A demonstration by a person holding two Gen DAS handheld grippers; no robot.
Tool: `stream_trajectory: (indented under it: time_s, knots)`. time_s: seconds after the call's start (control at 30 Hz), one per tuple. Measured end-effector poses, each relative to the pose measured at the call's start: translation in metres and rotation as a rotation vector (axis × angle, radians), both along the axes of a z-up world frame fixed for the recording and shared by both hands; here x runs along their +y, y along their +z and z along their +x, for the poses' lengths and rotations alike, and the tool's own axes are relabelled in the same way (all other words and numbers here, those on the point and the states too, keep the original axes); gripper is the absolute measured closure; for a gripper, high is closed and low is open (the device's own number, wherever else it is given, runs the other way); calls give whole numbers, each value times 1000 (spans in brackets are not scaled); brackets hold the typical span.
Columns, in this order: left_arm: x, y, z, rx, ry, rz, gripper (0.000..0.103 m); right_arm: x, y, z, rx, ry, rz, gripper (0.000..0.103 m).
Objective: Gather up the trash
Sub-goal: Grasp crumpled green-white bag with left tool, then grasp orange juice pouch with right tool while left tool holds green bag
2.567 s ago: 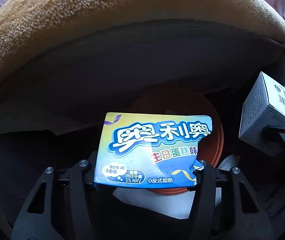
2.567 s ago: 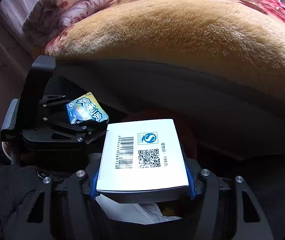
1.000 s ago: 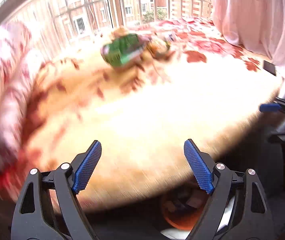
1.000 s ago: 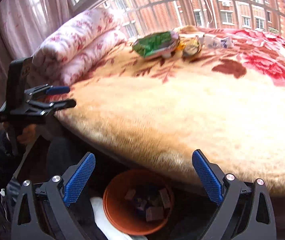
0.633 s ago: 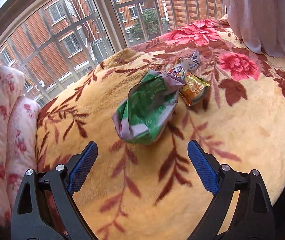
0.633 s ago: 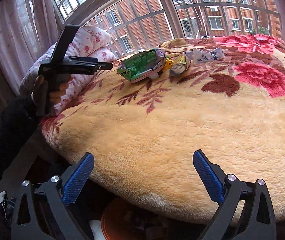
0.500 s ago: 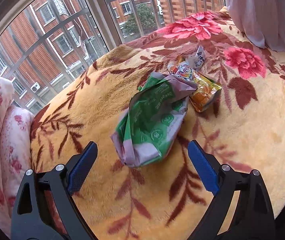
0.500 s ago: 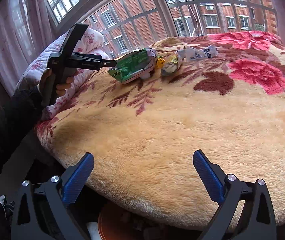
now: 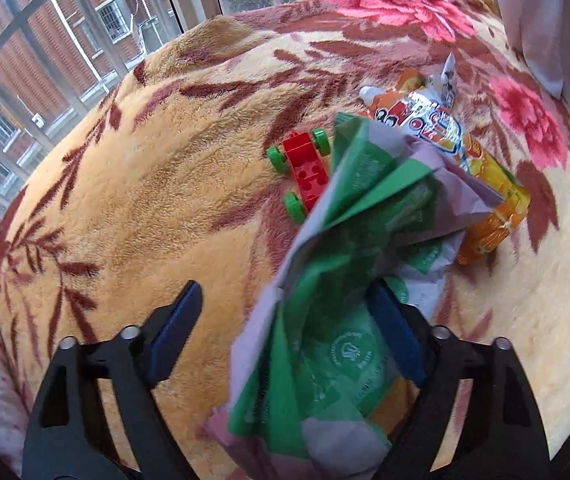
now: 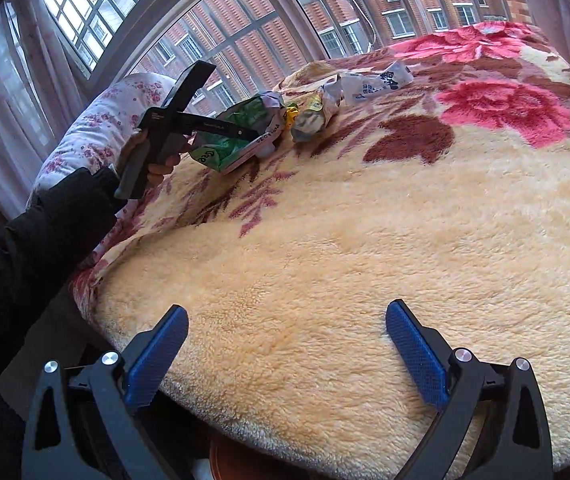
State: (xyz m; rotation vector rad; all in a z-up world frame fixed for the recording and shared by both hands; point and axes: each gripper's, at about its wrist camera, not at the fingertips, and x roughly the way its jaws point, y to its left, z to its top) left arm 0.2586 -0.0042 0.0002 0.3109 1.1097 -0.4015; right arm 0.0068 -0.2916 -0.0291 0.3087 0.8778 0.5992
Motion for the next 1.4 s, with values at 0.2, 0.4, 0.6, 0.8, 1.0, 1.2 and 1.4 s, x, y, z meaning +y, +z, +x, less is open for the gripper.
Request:
stream_trajectory:
  time_s: [0.2,0.4,0.6,0.8,1.0,1.2,1.4]
  knots:
    - [-4,11,-21,-85,118,23,84,-1,0,-2,-6,-12,21,6]
    - [-1,39,-67,-198,241,10,89,0,3,-5,-18,-21,7,6]
    - [6,47,-148,-216,375,-14,90,2,13,1,-34,-22,-22,6]
    - [11,40,-220,-245,500,-126,90,13,30,21,-76,-5,-53,6]
    - [9,25,-254,-212,592,-245,90,31,46,69,-93,25,-76,6]
    - [4,1,-253,-190,579,-222,90,47,53,138,-57,-2,-123,6]
    - [0,-4,-252,-236,543,-191,90,68,52,208,42,13,-125,6]
